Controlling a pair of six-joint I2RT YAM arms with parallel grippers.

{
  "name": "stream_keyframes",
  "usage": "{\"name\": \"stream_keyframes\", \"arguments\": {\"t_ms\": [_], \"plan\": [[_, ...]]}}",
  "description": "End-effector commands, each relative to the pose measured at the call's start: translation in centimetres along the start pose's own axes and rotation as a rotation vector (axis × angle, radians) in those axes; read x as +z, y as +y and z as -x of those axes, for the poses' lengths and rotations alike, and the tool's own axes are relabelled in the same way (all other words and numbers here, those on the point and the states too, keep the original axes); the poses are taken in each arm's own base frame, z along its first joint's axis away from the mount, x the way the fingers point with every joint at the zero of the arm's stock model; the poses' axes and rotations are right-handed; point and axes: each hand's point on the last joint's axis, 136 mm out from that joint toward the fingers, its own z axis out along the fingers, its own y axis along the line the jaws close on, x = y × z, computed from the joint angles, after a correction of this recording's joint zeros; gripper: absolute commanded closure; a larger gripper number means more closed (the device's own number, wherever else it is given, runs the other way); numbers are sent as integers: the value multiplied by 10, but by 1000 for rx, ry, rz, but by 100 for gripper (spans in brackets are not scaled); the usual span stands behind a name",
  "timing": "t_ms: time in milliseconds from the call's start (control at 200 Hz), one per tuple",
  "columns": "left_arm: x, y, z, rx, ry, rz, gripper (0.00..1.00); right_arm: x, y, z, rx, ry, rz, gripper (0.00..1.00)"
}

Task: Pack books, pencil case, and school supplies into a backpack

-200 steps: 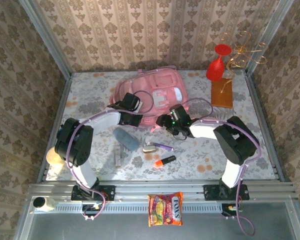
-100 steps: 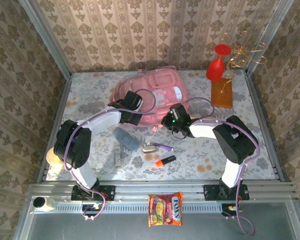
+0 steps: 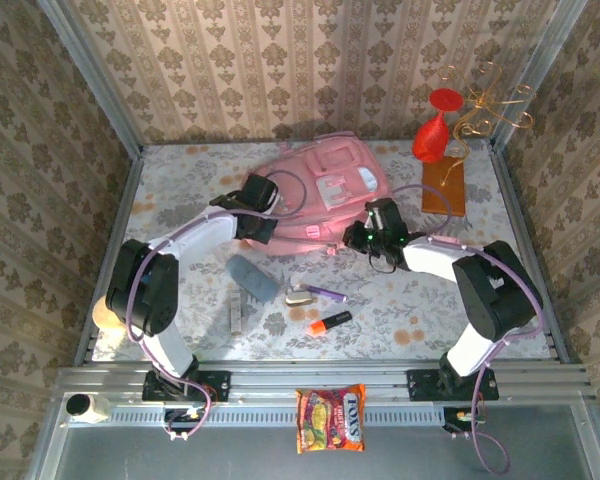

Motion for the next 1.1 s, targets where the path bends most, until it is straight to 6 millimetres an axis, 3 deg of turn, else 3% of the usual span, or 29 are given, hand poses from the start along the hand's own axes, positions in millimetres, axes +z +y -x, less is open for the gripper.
{"name": "stream_keyframes", "arguments": {"t_ms": [0, 105, 255, 415, 540, 720, 845, 980, 1095], "plan": [[-7, 36, -17, -8, 67, 132, 100, -2, -29, 9, -103, 67, -100, 100], [-11, 25, -24, -22, 66, 83, 100, 5, -32, 16, -139, 113, -107, 100], [-14, -19, -21, -42, 31, -123, 100, 14, -39, 36, -142, 138, -161, 97], [-20, -62, 5, -60, -39, -291, 100, 17, -36, 71, -116, 110, -195, 80], [-26, -82, 24, -64, -76, -358, 100, 7, -22, 79, -41, 91, -119, 62], [-27, -92, 28, -80, -88, -389, 100, -13, -29, 49, 64, 103, -125, 41], [-23, -95, 25, -84, -92, -401, 100, -10, -5, 19, 199, 110, 37, 25], [-22, -96, 24, -75, -90, -400, 100, 2, 22, -8, 236, 118, 90, 22], [-20, -95, 21, -67, -84, -390, 100, 20, 32, -15, 258, 110, 103, 24]]}}
